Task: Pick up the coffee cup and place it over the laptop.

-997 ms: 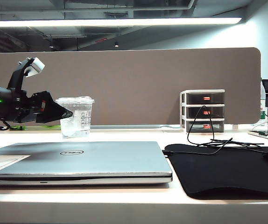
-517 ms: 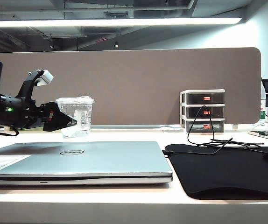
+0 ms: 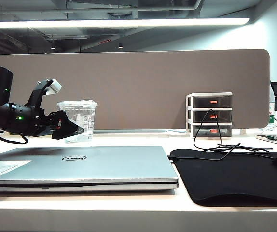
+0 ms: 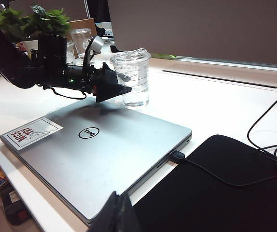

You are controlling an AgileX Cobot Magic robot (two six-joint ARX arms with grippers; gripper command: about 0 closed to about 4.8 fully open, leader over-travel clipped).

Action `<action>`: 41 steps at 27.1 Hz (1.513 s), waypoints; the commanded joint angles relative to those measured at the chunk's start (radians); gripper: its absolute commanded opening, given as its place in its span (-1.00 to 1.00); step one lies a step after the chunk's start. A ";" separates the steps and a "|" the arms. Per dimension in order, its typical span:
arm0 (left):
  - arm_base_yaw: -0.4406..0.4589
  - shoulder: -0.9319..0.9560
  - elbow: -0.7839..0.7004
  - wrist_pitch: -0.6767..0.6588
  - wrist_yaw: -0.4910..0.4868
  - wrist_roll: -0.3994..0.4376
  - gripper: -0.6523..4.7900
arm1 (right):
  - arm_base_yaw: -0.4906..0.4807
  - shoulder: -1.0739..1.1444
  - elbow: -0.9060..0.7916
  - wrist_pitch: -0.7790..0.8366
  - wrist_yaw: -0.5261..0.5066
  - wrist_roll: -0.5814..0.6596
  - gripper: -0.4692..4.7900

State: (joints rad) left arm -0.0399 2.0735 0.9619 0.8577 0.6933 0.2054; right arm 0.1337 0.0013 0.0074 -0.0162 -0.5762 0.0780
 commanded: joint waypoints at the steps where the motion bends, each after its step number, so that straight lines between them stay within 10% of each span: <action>1: -0.011 0.006 0.029 0.011 0.006 -0.006 1.00 | 0.000 -0.002 -0.005 0.013 0.002 -0.004 -0.84; 33: -0.039 0.039 0.095 0.076 -0.016 -0.085 0.81 | 0.000 -0.002 -0.005 0.013 0.001 -0.003 -0.84; 36: -0.039 0.039 0.095 0.090 0.014 -0.086 0.20 | 0.000 -0.002 -0.005 0.012 0.001 -0.003 -0.84; 41: -0.039 0.039 0.094 0.102 0.033 -0.088 0.12 | 0.000 -0.002 -0.005 0.013 0.001 -0.003 -0.84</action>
State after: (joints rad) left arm -0.0776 2.1170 1.0542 0.9150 0.7158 0.1188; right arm 0.1337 0.0013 0.0074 -0.0166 -0.5766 0.0784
